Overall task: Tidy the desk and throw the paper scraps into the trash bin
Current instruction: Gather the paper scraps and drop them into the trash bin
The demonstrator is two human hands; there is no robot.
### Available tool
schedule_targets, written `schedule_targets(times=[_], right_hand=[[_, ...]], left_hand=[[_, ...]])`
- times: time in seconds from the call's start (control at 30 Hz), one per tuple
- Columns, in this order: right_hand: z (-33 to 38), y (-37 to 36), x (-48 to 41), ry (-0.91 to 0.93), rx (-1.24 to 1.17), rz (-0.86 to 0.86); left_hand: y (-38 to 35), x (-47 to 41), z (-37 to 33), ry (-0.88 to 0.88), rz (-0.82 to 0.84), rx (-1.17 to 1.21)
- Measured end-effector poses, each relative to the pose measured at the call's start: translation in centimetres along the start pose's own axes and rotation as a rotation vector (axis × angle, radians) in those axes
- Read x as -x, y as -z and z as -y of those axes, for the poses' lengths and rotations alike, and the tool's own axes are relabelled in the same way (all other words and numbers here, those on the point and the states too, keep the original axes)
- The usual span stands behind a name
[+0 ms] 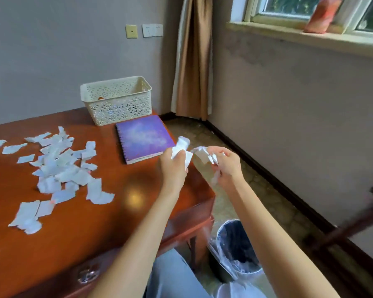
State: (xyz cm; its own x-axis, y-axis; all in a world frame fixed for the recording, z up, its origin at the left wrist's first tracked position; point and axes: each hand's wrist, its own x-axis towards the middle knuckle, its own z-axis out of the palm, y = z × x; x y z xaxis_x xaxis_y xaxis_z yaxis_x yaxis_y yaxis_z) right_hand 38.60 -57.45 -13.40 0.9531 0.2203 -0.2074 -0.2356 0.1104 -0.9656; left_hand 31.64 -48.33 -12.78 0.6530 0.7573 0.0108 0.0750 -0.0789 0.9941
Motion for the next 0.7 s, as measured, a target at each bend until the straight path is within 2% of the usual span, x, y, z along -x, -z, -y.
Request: schedule_targets(times=[0.2, 0.33, 0.57, 0.7], right_hand=[[-3.0, 11.7, -2.0, -0.027, 0.018, -0.230], [-7.1, 18.2, -3.4, -0.114, 0.065, -0.339], [-18.4, 25.4, -6.0, -0.450, 0.134, -0.428], [-24.5, 27.0, -8.6, -0.612, 0.165, -0.448]], left_hand=[[-10.9, 4.2, 2.2, 0.022, 0.242, -0.102], [-16.6, 6.3, 6.4, 0.122, 0.357, -0.181], [-21.8, 6.9, 17.6, 0.445, 0.414, -0.390], [-23.9, 6.1, 22.6, 0.519, 0.460, -0.517]])
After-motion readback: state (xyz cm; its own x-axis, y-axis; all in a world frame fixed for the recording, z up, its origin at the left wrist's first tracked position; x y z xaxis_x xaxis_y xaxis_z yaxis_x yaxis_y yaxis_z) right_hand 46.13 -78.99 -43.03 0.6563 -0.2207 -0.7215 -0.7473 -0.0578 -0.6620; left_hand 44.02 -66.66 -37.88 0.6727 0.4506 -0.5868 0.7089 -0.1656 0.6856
